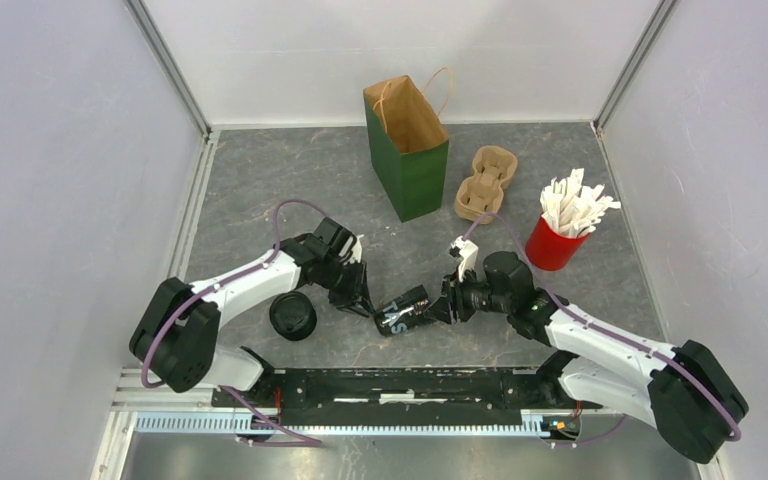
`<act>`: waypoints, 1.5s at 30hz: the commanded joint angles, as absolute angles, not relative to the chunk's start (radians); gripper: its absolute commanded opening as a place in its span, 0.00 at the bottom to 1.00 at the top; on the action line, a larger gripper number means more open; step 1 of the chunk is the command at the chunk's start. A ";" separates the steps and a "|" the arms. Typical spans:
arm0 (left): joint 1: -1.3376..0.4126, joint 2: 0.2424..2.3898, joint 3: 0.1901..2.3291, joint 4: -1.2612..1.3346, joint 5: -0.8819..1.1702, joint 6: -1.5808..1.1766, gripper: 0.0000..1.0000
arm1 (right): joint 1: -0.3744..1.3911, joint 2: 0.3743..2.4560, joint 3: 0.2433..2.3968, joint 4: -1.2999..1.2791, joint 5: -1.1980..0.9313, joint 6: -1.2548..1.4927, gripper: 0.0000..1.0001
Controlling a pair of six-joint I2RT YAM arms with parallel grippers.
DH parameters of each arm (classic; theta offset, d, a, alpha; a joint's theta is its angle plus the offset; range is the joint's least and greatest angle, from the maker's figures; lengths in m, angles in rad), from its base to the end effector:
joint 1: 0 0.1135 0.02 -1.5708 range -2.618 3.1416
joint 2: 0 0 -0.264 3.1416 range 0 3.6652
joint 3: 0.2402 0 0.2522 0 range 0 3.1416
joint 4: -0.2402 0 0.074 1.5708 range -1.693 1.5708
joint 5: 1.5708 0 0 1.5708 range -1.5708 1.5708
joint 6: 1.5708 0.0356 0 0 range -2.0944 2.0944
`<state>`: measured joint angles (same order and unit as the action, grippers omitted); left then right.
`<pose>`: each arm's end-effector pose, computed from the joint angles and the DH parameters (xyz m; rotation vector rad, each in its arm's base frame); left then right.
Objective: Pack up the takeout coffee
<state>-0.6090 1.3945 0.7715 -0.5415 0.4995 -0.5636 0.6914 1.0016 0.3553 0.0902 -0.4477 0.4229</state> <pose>0.1947 -0.1566 0.1825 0.2203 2.9236 -0.9558 0.1439 0.1391 0.1802 -0.5866 2.2041 1.1024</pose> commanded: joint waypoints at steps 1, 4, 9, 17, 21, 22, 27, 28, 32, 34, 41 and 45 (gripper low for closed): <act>-0.614 1.368 0.765 -0.479 0.492 -0.605 0.24 | 0.713 1.013 0.354 0.173 -0.480 0.426 0.40; -0.614 1.370 0.765 -0.467 0.486 -0.610 0.24 | 0.716 1.003 0.364 0.194 -0.497 0.415 0.25; -0.631 1.389 0.776 -0.375 0.537 -0.663 0.22 | 0.725 0.995 0.452 0.126 -0.475 0.334 0.14; -0.635 1.446 0.865 -0.351 0.494 -0.656 0.23 | 0.790 1.082 0.738 -0.266 -0.203 0.146 0.10; -0.622 1.458 0.911 -0.351 0.478 -0.658 0.25 | 0.826 1.146 0.847 -0.391 -0.086 0.104 0.09; -0.612 1.451 0.919 -0.353 0.475 -0.659 0.25 | 0.835 1.164 0.867 -0.417 -0.062 0.098 0.09; -0.524 1.407 0.930 -0.364 0.477 -0.663 0.27 | 0.865 1.220 0.913 -0.441 -0.017 0.087 0.09; -0.511 1.400 0.930 -0.368 0.481 -0.661 0.28 | 0.870 1.230 0.922 -0.442 -0.018 0.089 0.09; -0.490 1.377 0.924 -0.376 0.494 -0.649 0.30 | 0.887 1.249 0.939 -0.435 -0.036 0.100 0.15; -0.489 1.375 0.918 -0.375 0.501 -0.646 0.31 | 0.886 1.246 0.940 -0.423 -0.048 0.117 0.21; -0.489 1.371 0.891 -0.346 0.536 -0.650 0.32 | 0.886 1.252 0.954 -0.422 -0.039 0.139 0.20; -0.489 1.378 0.888 -0.334 0.574 -0.651 0.33 | 0.887 1.255 0.966 -0.413 -0.062 0.147 0.21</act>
